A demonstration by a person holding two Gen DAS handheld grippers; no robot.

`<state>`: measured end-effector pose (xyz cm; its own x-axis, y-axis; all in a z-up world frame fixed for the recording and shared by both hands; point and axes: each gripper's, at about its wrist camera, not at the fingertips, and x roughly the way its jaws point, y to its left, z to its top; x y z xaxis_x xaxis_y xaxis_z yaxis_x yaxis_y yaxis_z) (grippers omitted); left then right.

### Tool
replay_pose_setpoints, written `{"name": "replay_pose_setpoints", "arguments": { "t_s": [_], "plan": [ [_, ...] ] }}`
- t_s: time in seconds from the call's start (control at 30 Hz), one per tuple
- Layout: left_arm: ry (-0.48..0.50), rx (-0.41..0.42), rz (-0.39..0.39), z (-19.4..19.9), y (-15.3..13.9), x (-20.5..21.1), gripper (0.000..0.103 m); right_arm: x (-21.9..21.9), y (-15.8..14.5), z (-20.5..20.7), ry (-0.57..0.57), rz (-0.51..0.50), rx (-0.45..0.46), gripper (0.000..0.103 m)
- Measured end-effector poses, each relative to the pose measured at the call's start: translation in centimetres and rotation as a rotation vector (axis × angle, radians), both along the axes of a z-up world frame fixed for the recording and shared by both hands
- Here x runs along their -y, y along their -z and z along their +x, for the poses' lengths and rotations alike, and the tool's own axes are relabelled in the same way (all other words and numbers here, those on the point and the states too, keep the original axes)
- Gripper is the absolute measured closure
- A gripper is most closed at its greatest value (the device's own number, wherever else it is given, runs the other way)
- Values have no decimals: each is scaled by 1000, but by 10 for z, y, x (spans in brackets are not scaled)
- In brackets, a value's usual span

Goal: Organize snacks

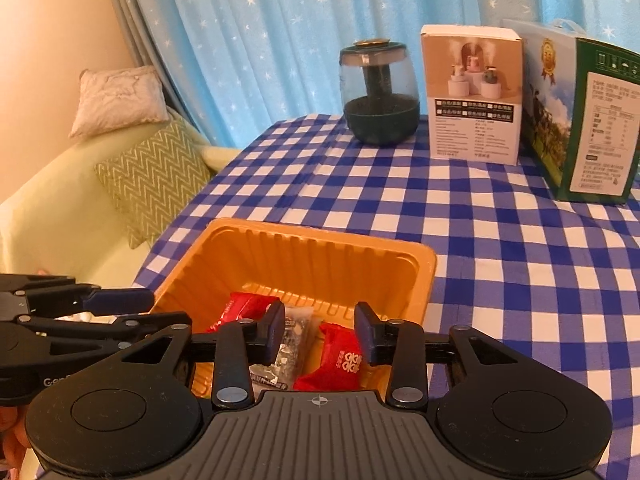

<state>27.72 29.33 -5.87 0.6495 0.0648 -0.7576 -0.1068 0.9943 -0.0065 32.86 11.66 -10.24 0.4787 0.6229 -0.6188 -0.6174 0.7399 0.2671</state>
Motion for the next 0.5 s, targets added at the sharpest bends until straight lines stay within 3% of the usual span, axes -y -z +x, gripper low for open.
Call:
{"name": "replay_pose_setpoints", "arguments": {
  "t_s": [0.17,0.3,0.5],
  "plan": [
    [-16,7,-15,-14,-7,1,58,6,-5,-12,-4,-14,-2,62],
    [-32,19,-20,-31,-15,6,49,16,-12,-27,2,-11,-5,47],
    [-69,51,-30,-65,-29,14,33,31,-22,-56,18,-15,-17,35]
  ]
}}
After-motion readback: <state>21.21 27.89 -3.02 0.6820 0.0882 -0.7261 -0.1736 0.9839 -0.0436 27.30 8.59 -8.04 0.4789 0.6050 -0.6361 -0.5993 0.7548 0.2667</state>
